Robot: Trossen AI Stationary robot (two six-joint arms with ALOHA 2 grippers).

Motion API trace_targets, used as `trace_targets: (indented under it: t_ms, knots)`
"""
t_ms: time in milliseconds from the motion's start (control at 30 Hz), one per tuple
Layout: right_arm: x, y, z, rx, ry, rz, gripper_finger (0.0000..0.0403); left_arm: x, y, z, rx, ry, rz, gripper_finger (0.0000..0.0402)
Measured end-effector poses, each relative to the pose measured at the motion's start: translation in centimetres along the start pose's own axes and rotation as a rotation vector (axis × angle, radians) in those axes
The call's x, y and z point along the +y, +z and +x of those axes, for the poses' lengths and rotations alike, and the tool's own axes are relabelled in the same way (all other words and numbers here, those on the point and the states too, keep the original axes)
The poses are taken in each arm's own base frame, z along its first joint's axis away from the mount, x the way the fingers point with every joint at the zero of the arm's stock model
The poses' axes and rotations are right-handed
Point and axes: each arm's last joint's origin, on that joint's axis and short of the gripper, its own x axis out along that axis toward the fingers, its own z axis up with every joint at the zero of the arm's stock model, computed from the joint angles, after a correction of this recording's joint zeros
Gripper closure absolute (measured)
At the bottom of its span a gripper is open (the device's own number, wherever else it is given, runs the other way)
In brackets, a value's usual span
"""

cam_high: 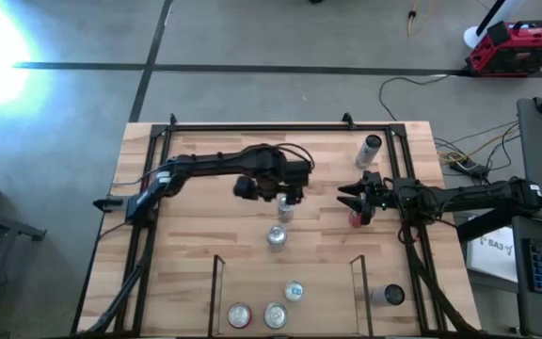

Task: Place canned beverage on shelf
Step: Put the top white pink soda can on the shelf

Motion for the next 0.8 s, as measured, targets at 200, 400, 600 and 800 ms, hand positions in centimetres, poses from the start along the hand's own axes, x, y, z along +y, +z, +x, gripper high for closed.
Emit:
trace_targets:
  t_ms: [200, 400, 600, 800]
  knots:
    - [0.0, 0.0, 0.0, 0.0, 0.0, 0.0, 0.022, 6.6, -1.0, -2.9, -0.125, 0.086, 0.036, 0.0036]
    - [0.0, 0.0, 0.0, 0.0, 0.0, 0.0, 0.022, 18.2, -3.0, -4.9, -0.235, -0.029, -0.152, 0.0057]
    - [0.0, 0.0, 0.0, 0.0, 0.0, 0.0, 0.022, 21.9, -3.7, -1.8, -0.323, -0.375, -0.25, 0.0056]
    - [0.0, 0.0, 0.0, 0.0, 0.0, 0.0, 0.022, 20.9, -3.0, 1.8, -0.744, -0.47, 0.257, 0.0056]
